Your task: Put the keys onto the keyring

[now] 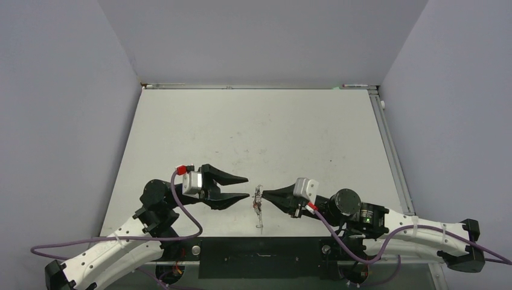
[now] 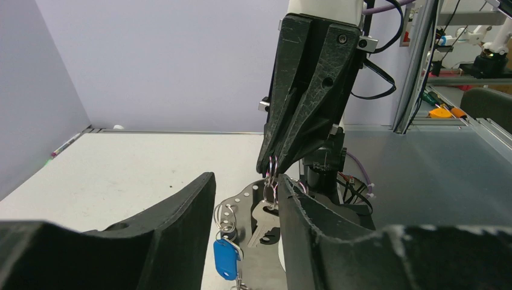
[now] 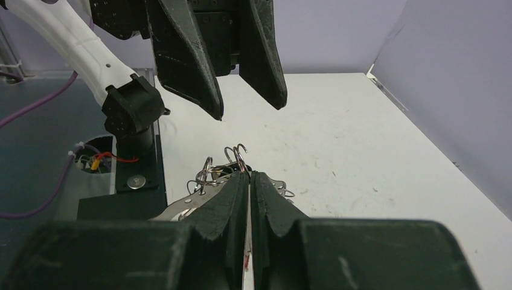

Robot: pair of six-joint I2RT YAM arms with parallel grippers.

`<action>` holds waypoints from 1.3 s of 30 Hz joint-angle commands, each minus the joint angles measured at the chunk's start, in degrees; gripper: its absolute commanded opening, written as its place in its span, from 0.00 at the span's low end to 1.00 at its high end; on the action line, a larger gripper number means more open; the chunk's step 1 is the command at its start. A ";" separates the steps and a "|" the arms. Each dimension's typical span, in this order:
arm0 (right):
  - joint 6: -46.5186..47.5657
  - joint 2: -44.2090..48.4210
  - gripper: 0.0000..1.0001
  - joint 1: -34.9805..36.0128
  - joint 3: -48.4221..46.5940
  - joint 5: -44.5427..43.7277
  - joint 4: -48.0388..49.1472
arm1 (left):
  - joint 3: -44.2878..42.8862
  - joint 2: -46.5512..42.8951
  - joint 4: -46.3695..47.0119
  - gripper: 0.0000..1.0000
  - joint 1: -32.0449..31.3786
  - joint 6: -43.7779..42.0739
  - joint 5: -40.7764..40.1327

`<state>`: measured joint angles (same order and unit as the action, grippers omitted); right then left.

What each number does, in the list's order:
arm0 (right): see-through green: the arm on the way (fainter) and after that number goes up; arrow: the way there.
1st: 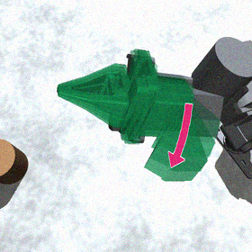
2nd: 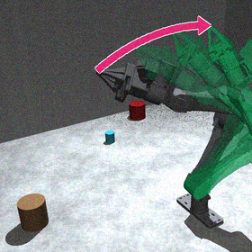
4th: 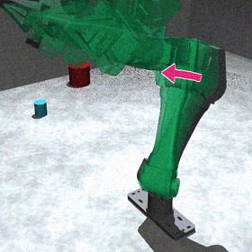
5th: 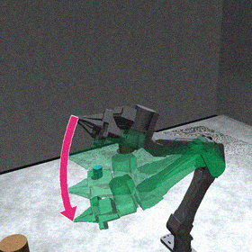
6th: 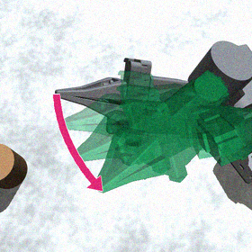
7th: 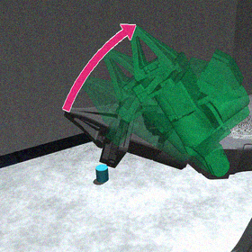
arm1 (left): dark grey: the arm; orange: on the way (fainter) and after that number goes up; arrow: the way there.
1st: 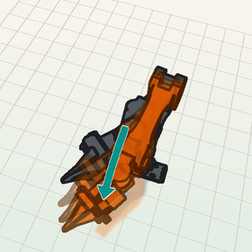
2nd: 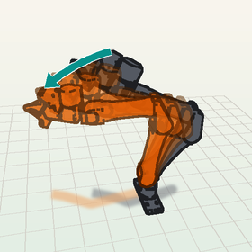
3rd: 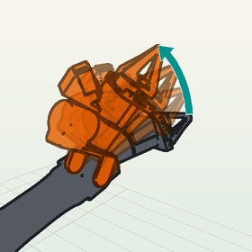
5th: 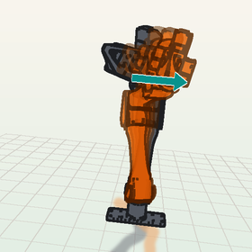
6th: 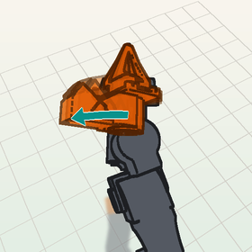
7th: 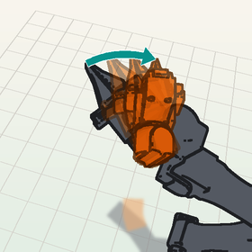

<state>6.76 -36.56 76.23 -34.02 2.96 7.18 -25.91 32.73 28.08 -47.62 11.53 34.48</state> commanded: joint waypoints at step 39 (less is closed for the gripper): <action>-1.10 -5.67 0.05 0.41 -4.78 1.73 9.33 | 0.25 2.16 0.96 0.22 -0.30 -1.37 2.27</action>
<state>6.55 -42.06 76.23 -35.38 3.64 10.63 -24.71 34.74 28.88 -47.66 11.29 37.36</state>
